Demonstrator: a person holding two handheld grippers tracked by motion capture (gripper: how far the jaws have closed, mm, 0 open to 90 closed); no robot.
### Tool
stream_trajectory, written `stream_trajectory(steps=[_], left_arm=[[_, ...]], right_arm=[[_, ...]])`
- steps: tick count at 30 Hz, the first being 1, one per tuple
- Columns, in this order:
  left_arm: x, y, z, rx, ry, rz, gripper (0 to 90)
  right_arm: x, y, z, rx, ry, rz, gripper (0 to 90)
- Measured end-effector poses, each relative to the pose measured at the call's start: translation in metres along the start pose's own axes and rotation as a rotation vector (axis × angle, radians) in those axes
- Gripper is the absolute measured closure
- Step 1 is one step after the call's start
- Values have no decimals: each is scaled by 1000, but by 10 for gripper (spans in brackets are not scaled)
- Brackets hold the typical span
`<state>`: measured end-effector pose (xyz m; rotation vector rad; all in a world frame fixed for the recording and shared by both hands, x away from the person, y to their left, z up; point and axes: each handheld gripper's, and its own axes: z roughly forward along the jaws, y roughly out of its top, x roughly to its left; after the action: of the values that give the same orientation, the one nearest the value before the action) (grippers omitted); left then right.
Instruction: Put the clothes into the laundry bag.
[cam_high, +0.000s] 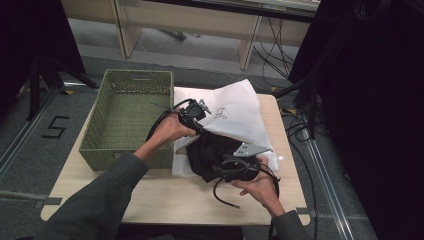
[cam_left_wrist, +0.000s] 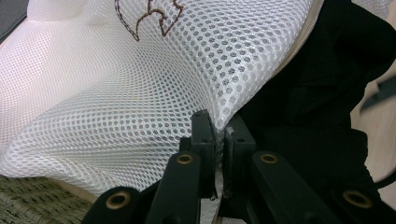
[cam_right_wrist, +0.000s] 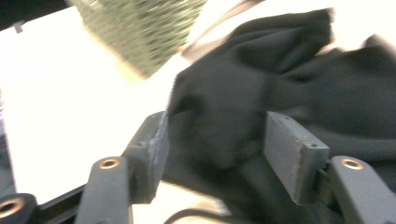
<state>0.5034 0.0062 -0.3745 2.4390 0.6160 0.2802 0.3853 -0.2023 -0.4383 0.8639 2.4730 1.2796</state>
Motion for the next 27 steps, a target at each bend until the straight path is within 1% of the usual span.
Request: stream_trajectory(steps=[1, 2, 3, 5, 6, 7, 8, 9, 10, 12, 13, 14, 16, 17, 18, 19, 20, 21, 22, 24, 25, 26, 27], left_arm=[[0, 0, 0, -1, 0, -1, 846], [0, 0, 0, -1, -1, -1, 846], [0, 0, 1, 2, -3, -2, 846], [1, 0, 1, 1, -7, -5, 846], [0, 0, 2, 1, -9, -11, 846], [0, 0, 2, 2, -10, -14, 847], [0, 0, 3, 3, -9, -13, 847], [0, 0, 2, 5, -8, -7, 846], [0, 0, 2, 7, -7, -2, 846], [-1, 0, 2, 6, -11, 0, 848], [-1, -1, 2, 8, -15, 0, 849], [-2, -1, 3, 3, -18, -17, 851], [-5, 0, 5, -19, -28, -35, 854], [-5, 0, 5, -8, -24, -20, 855], [-5, 1, 5, -9, -28, -12, 855], [-4, 2, 4, 13, -29, 9, 856], [-5, 2, 5, 8, -32, 7, 856], [-5, 2, 5, 14, -28, 11, 856], [-5, 2, 5, 13, -28, 13, 856], [-4, 2, 4, 23, -30, 17, 855], [-4, 2, 4, 17, -26, 7, 855], [-3, 1, 5, 17, -27, 4, 854], [-3, 1, 5, 16, -26, 1, 853]], right_arm=[[5, 0, 4, 0, 1, 6, 387], [9, 0, 8, 15, 12, -1, 380], [13, 1, 11, 51, 22, -13, 382], [20, -1, 23, 125, -25, -86, 366], [23, -4, 31, 144, -52, -98, 354], [23, -7, 36, 172, -61, -112, 358], [23, -10, 43, 208, -88, -125, 371], [22, -13, 49, 248, -100, -147, 405], [21, -15, 54, 289, -124, -194, 495], [21, -14, 55, 295, -131, -226, 672], [17, -11, 53, 269, -136, -228, 717], [13, -8, 50, 243, -139, -210, 744], [3, -2, 45, 204, -185, -213, 762], [-2, 3, 43, 172, -216, -198, 767], [-8, 8, 42, 150, -243, -201, 771], [-11, 11, 41, 135, -267, -183, 774], [-20, 17, 41, 109, -289, -210, 777], [-27, 20, 43, 88, -318, -209, 778], [-32, 23, 46, 81, -354, -164, 778], [-42, 24, 51, 75, -359, -116, 778], [-50, 21, 56, 92, -349, -109, 777], [-55, 17, 60, 104, -339, -78, 777], [-57, 12, 64, 110, -329, -60, 776]])
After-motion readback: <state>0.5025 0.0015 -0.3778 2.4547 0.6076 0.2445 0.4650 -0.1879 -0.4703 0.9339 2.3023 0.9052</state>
